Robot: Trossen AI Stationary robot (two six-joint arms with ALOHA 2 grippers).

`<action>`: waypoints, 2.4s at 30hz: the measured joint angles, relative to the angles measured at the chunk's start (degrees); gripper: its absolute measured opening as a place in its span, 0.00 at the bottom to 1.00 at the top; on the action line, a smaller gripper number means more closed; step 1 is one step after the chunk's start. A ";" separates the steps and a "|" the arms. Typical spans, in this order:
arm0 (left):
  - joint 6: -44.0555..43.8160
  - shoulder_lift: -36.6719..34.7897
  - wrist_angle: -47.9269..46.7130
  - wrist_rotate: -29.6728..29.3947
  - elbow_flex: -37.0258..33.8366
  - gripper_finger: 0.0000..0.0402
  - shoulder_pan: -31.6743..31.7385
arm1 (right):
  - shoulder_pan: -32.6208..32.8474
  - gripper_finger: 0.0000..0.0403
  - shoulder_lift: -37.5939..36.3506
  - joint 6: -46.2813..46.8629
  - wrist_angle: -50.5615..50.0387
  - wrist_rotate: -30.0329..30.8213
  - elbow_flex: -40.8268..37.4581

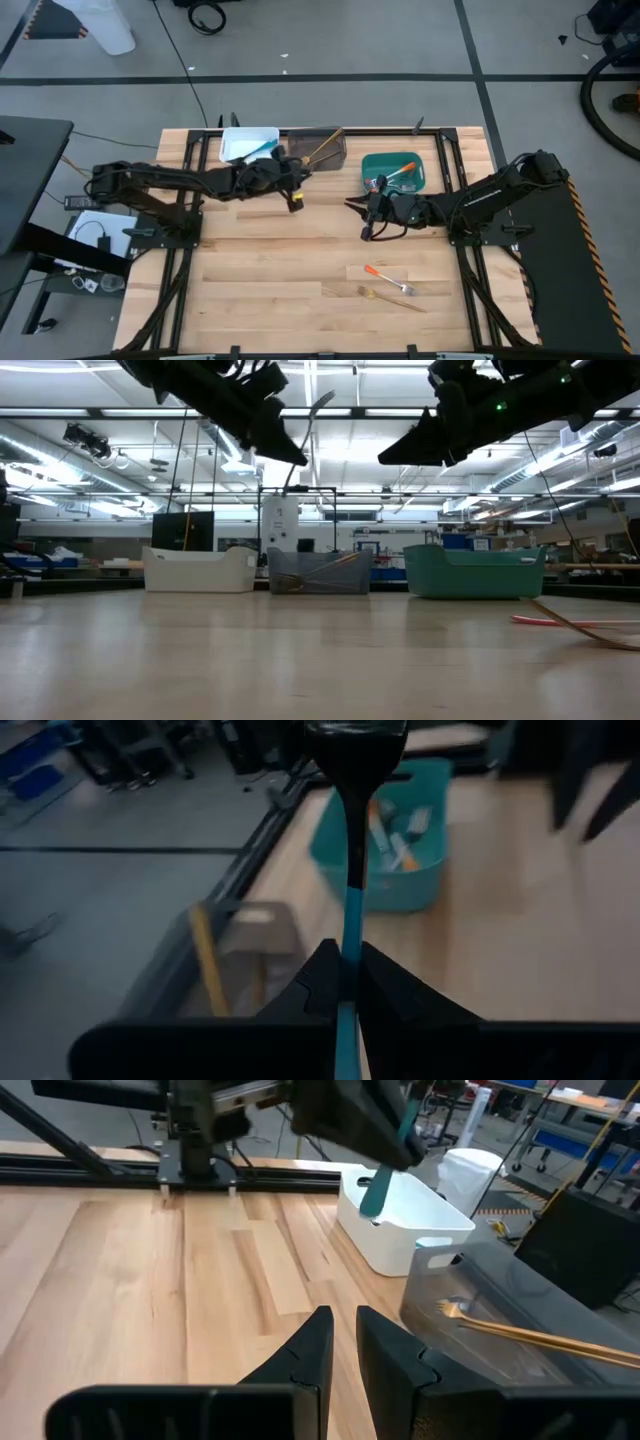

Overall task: Sort silverware by color (type)
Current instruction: Put the blue fork into the white bin

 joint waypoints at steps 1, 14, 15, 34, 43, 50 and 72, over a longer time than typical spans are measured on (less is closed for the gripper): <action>0.77 -0.87 -0.66 -0.30 -0.45 0.06 0.70 | -0.01 0.15 0.00 0.00 -0.01 0.00 0.00; 9.44 -5.59 -2.47 -0.41 -7.33 0.07 16.73 | -0.93 0.15 0.00 -2.05 -0.68 -0.06 0.00; 9.88 -5.59 -3.01 -0.43 -7.59 0.07 18.15 | -1.24 0.15 0.00 -2.13 -0.70 -0.09 0.00; 14.80 -2.99 -5.91 4.32 -8.24 0.07 34.68 | -5.34 0.15 -0.02 -4.71 -4.38 -3.09 0.00; 16.81 3.00 -9.40 -0.45 -8.26 0.07 35.07 | -3.66 0.15 -0.02 -4.15 -4.37 -3.23 0.00; 15.69 3.17 -17.85 -3.60 -8.24 0.07 35.34 | -3.18 0.15 -0.02 -3.92 -3.96 -3.21 0.00; 10.87 9.70 -24.38 -1.24 -8.20 0.07 37.89 | -3.03 0.15 -0.02 -4.99 -2.67 -3.67 0.00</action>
